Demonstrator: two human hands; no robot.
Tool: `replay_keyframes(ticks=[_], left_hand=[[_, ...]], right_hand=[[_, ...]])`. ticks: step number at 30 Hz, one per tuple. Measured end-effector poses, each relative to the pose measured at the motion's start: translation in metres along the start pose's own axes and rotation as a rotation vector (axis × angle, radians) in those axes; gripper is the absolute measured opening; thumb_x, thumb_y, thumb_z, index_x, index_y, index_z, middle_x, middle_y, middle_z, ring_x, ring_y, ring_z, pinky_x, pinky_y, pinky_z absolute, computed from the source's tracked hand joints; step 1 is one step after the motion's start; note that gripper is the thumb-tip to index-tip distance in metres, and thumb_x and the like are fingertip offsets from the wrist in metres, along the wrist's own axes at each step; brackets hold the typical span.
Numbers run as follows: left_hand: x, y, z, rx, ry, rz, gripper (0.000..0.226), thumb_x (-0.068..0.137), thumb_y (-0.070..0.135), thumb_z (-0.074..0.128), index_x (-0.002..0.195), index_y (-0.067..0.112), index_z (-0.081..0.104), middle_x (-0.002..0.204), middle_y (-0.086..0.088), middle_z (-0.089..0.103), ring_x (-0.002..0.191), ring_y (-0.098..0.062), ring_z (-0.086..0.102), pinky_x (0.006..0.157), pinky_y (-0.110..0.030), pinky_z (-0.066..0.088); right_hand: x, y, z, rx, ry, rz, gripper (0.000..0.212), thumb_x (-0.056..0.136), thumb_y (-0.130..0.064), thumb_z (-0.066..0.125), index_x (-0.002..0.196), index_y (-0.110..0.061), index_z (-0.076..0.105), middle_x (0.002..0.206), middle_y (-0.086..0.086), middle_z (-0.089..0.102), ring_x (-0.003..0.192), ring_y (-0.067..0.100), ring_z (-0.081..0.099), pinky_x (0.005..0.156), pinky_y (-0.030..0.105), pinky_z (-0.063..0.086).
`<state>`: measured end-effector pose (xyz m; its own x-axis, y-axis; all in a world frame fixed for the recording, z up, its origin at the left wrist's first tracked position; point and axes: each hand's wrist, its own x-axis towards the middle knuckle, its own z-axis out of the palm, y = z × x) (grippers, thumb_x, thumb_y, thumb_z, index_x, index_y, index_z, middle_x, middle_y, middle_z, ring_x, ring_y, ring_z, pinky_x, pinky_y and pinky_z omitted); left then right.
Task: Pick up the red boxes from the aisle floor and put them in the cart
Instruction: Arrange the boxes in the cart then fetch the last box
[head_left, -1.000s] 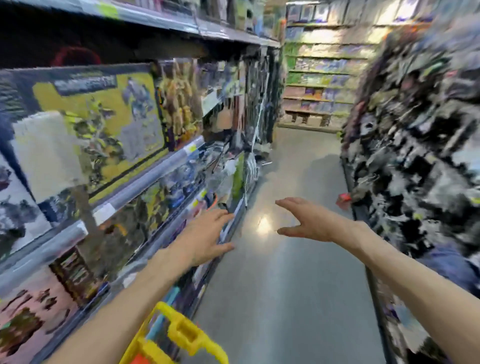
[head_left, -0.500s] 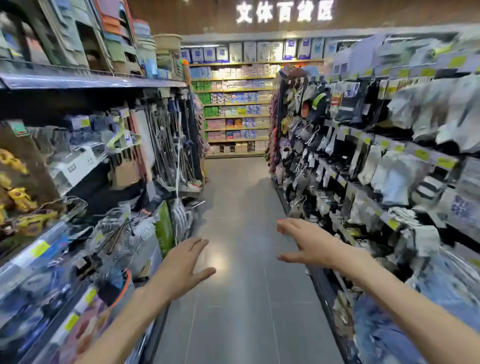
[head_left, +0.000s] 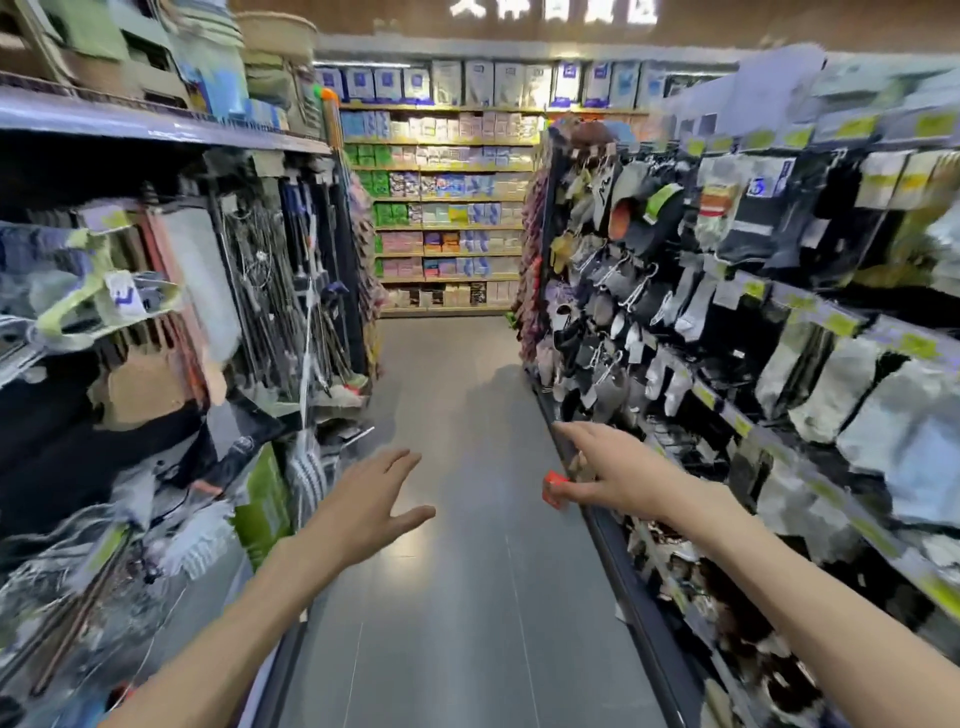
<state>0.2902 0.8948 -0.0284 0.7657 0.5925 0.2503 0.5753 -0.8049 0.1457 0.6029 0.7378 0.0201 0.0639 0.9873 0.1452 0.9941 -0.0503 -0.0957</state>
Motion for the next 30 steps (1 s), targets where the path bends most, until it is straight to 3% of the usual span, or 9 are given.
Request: replay_keyframes(ticks=[7,11,14,21,26,30], left_hand=[[0.188,-0.068,0.032,0.013,-0.012,0.074,0.097,0.078,0.084,0.028,0.149,0.018,0.037,0.151,-0.005,0.042,0.138,-0.023,0.039,0.113,-0.039,0.033],[0.291,-0.099,0.073,0.003,-0.026,0.085,0.085,0.084,0.077,0.038,0.15,0.024,0.032,0.154,0.0,0.037,0.139,-0.021,0.038,0.111,-0.042,0.036],[0.373,-0.12,0.103,-0.002,-0.021,0.11,0.079,0.088,0.068,0.049,0.15,0.021,0.033,0.154,-0.002,0.038,0.139,-0.02,0.037,0.113,-0.038,0.033],[0.561,-0.172,0.148,-0.016,-0.052,0.075,0.079,0.089,0.066,0.051,0.151,0.021,0.031,0.155,-0.001,0.035,0.14,-0.019,0.034,0.114,-0.033,0.028],[0.658,-0.223,0.18,-0.031,-0.058,0.073,0.082,0.086,0.074,0.042,0.15,0.023,0.033,0.153,0.0,0.037,0.139,-0.019,0.035,0.113,-0.034,0.03],[0.736,-0.273,0.222,-0.073,-0.059,0.047,0.089,0.082,0.079,0.03,0.149,0.022,0.034,0.152,-0.001,0.038,0.138,-0.021,0.035,0.113,-0.037,0.032]], right_hand=[[0.144,0.078,0.0,-0.003,0.066,0.066,0.091,0.085,-0.064,0.062,0.154,-0.016,0.027,0.151,0.005,0.043,0.137,0.02,0.041,0.109,0.025,0.029],[0.226,0.136,0.015,0.01,0.055,0.084,0.09,0.085,-0.062,0.063,0.154,-0.018,0.025,0.147,0.005,0.047,0.132,0.022,0.045,0.107,0.03,0.035],[0.296,0.187,0.031,0.015,0.061,0.104,0.091,0.085,-0.063,0.062,0.155,-0.019,0.023,0.153,0.003,0.04,0.138,0.02,0.04,0.111,0.03,0.032],[0.463,0.306,0.054,0.025,0.005,0.105,0.092,0.085,-0.066,0.06,0.156,-0.021,0.021,0.156,-0.001,0.037,0.141,0.016,0.036,0.113,0.027,0.028],[0.569,0.366,0.073,0.046,-0.023,0.123,0.093,0.084,-0.064,0.062,0.155,-0.02,0.021,0.149,0.001,0.044,0.135,0.018,0.043,0.11,0.032,0.038],[0.657,0.413,0.109,0.045,-0.053,0.109,0.092,0.085,-0.064,0.061,0.155,-0.018,0.022,0.152,0.004,0.042,0.137,0.02,0.041,0.112,0.033,0.035]])
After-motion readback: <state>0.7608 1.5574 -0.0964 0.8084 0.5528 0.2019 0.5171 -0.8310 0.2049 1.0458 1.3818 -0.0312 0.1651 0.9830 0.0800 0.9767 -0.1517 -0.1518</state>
